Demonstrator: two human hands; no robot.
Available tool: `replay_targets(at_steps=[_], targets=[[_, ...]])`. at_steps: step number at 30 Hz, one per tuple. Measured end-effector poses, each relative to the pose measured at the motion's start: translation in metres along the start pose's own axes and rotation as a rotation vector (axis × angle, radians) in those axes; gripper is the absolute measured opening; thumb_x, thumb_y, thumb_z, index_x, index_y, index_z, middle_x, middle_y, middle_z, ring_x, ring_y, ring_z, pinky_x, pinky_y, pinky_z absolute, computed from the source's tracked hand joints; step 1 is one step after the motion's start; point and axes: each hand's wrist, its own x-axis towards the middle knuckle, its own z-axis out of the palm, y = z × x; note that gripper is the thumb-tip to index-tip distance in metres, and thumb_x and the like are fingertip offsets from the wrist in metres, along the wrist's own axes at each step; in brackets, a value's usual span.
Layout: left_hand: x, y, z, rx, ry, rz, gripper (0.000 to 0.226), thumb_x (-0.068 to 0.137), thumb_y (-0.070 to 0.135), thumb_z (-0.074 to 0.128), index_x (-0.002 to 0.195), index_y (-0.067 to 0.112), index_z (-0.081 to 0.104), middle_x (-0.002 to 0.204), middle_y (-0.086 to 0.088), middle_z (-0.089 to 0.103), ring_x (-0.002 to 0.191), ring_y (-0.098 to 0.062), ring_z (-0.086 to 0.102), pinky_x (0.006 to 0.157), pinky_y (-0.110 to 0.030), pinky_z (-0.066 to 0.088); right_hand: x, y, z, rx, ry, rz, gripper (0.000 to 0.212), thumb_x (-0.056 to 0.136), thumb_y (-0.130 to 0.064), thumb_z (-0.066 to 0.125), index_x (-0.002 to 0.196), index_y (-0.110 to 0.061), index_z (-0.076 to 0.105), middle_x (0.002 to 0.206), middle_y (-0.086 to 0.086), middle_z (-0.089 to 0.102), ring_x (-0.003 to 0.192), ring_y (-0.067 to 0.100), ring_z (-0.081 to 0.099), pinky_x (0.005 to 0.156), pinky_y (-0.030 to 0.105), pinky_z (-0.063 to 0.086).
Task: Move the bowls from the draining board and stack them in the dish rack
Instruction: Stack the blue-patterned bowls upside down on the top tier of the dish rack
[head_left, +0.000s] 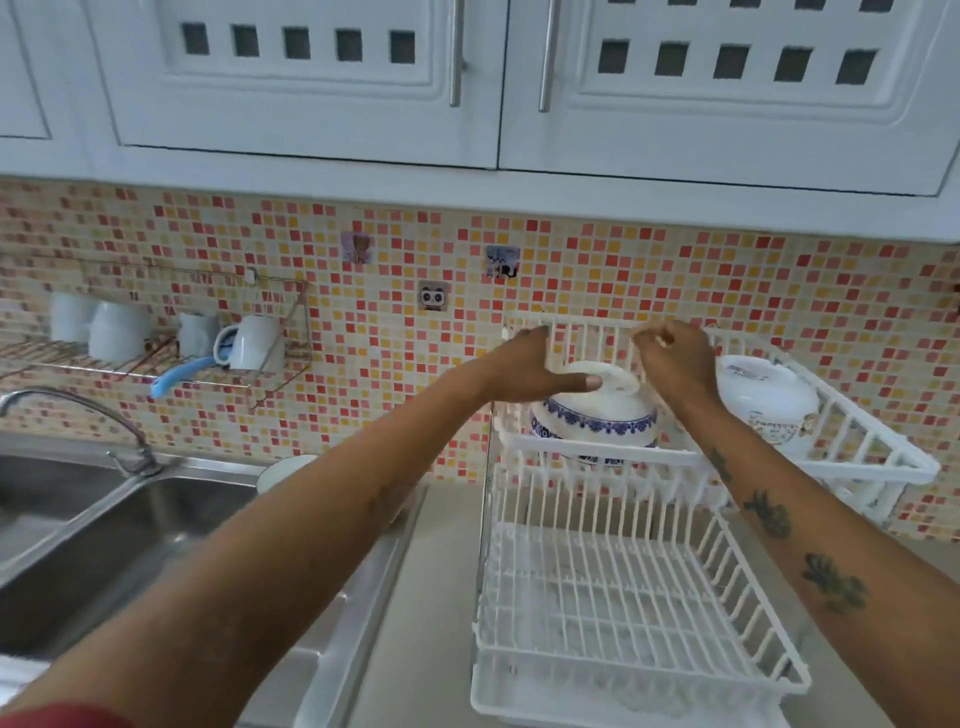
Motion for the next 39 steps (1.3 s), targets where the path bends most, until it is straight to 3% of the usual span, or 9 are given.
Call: replay_targets(at_steps=[5, 9, 12, 15, 21, 26, 32, 35, 39], targets=[[-0.033, -0.053, -0.047, -0.127, 0.081, -0.083, 0.075, 0.096, 0.057, 0.038, 0.140, -0.004, 0.035, 0.149, -0.027, 0.037, 0.128, -0.036, 0.049, 0.107, -0.049, 0.041, -0.018, -0.051, 0.040, 0.130, -0.036, -0.152, 0.015, 0.089, -0.023, 0.056, 0.085, -0.015, 0.068, 0.100, 0.010, 0.066, 0.093, 0.023, 0.059, 0.092, 0.041, 0.049], [-0.060, -0.108, -0.068, -0.256, 0.072, -0.241, 0.062, 0.102, 0.048, 0.025, 0.146, 0.006, 0.035, 0.155, -0.015, 0.035, 0.141, -0.033, 0.036, 0.115, -0.049, 0.031, -0.042, -0.097, 0.097, 0.247, -0.190, -0.243, 0.016, 0.089, -0.025, 0.056, 0.087, -0.019, 0.070, 0.095, 0.004, 0.067, 0.097, 0.023, 0.063, 0.095, 0.042, 0.049], [-0.078, -0.162, -0.077, -0.359, 0.074, -0.373, 0.065, 0.100, 0.053, 0.024, 0.148, 0.010, 0.032, 0.156, -0.013, 0.033, 0.143, -0.035, 0.033, 0.116, -0.053, 0.029, -0.065, -0.129, 0.145, 0.306, -0.314, -0.293, 0.018, 0.092, -0.022, 0.055, 0.093, -0.014, 0.071, 0.088, -0.006, 0.059, 0.081, 0.006, 0.056, 0.086, 0.033, 0.049], [-0.097, -0.216, -0.083, -0.484, 0.106, -0.525, 0.065, 0.100, 0.052, 0.025, 0.146, 0.008, 0.037, 0.152, -0.013, 0.039, 0.140, -0.034, 0.036, 0.114, -0.053, 0.031, -0.081, -0.141, 0.200, 0.307, -0.471, -0.284, 0.018, 0.091, -0.023, 0.055, 0.096, -0.016, 0.071, 0.114, 0.001, 0.063, 0.111, 0.015, 0.058, 0.101, 0.038, 0.046], [-0.125, -0.329, -0.070, -0.647, 0.151, -0.766, 0.055, 0.102, 0.045, 0.030, 0.128, 0.004, 0.055, 0.128, -0.015, 0.055, 0.113, -0.030, 0.050, 0.097, -0.041, 0.039, -0.104, -0.127, 0.296, 0.295, -0.724, -0.072, 0.018, 0.093, -0.018, 0.054, 0.099, -0.009, 0.069, 0.125, 0.006, 0.064, 0.115, 0.018, 0.058, 0.093, 0.031, 0.045], [-0.129, -0.405, -0.036, -0.823, 0.131, -0.906, 0.043, 0.102, 0.044, 0.031, 0.081, 0.017, 0.058, 0.083, -0.008, 0.052, 0.070, -0.021, 0.045, 0.080, -0.032, 0.034, -0.104, -0.072, 0.351, 0.224, -0.672, 0.184, 0.024, 0.092, -0.015, 0.055, 0.098, 0.005, 0.066, 0.123, 0.018, 0.065, 0.112, 0.028, 0.061, 0.085, 0.035, 0.049], [-0.109, -0.442, 0.020, -0.991, 0.082, -0.992, 0.042, 0.099, 0.051, 0.038, 0.097, 0.013, 0.056, 0.110, -0.013, 0.050, 0.084, -0.021, 0.052, 0.085, -0.038, 0.041, -0.090, -0.003, 0.392, 0.161, -0.586, 0.488, 0.033, 0.092, -0.021, 0.057, 0.119, -0.002, 0.063, 0.128, 0.011, 0.062, 0.112, 0.023, 0.057, 0.085, 0.027, 0.039], [-0.095, -0.457, 0.056, -1.121, -0.001, -1.053, 0.054, 0.098, 0.045, 0.042, 0.129, 0.002, 0.050, 0.124, -0.033, 0.048, 0.115, -0.037, 0.055, 0.097, -0.044, 0.044, -0.093, 0.032, 0.409, 0.038, -0.572, 0.558, 0.038, 0.089, -0.024, 0.059, 0.118, 0.000, 0.063, 0.131, 0.015, 0.060, 0.113, 0.026, 0.058, 0.088, 0.031, 0.045], [-0.071, -0.460, 0.091, -1.200, -0.070, -1.123, 0.030, 0.099, 0.033, 0.040, 0.079, 0.014, 0.052, 0.077, -0.006, 0.047, 0.065, -0.020, 0.045, 0.061, -0.029, 0.038, -0.096, 0.072, 0.426, -0.077, -0.596, 0.604, 0.039, 0.089, -0.018, 0.059, 0.115, 0.011, 0.061, 0.130, 0.021, 0.060, 0.124, 0.034, 0.053, 0.102, 0.043, 0.043]])
